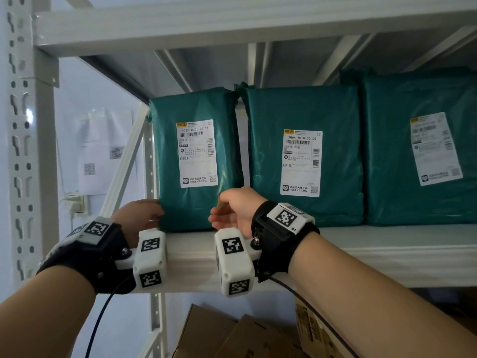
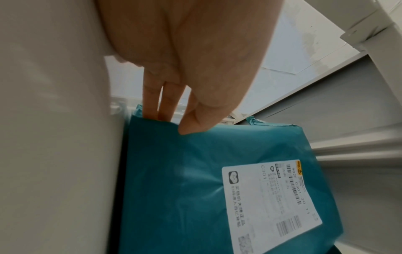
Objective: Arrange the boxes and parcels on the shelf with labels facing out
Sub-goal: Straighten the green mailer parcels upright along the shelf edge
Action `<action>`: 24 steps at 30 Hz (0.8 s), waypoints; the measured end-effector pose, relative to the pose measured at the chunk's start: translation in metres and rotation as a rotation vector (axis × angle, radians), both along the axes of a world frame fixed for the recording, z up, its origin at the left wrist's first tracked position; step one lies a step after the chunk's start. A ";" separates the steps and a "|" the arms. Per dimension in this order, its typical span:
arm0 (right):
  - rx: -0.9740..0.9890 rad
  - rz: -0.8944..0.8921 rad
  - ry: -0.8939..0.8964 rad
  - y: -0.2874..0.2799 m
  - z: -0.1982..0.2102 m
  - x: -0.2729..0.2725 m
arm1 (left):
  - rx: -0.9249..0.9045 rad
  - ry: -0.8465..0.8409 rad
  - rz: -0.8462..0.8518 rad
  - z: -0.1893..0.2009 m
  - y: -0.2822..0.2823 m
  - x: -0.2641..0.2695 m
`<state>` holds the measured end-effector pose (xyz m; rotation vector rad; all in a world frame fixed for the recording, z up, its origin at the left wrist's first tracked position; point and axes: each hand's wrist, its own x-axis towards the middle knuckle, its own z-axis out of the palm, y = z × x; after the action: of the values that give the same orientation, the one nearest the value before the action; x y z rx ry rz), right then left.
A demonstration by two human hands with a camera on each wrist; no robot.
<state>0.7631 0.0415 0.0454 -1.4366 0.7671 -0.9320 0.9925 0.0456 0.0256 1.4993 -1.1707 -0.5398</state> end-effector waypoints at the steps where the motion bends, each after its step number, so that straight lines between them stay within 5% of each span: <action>1: -0.002 -0.011 -0.005 0.000 0.000 0.000 | -0.009 -0.019 0.005 -0.002 -0.001 0.003; 7: -0.096 -0.105 -0.152 0.003 0.004 0.000 | -0.101 -0.050 0.100 -0.007 0.009 -0.002; 12: -0.292 -0.180 -0.262 0.005 0.007 -0.004 | -0.133 0.042 -0.045 -0.001 0.012 -0.008; 19: -0.325 -0.124 -0.113 0.005 0.004 0.000 | -0.141 0.111 -0.103 -0.002 0.016 -0.015; 24: -0.327 -0.072 -0.039 0.006 0.004 -0.001 | -0.079 0.343 -0.259 0.006 0.016 -0.010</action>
<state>0.7616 0.0471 0.0494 -1.6757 0.6621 -1.1784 0.9827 0.0613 0.0317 1.1387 -1.1039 -0.8791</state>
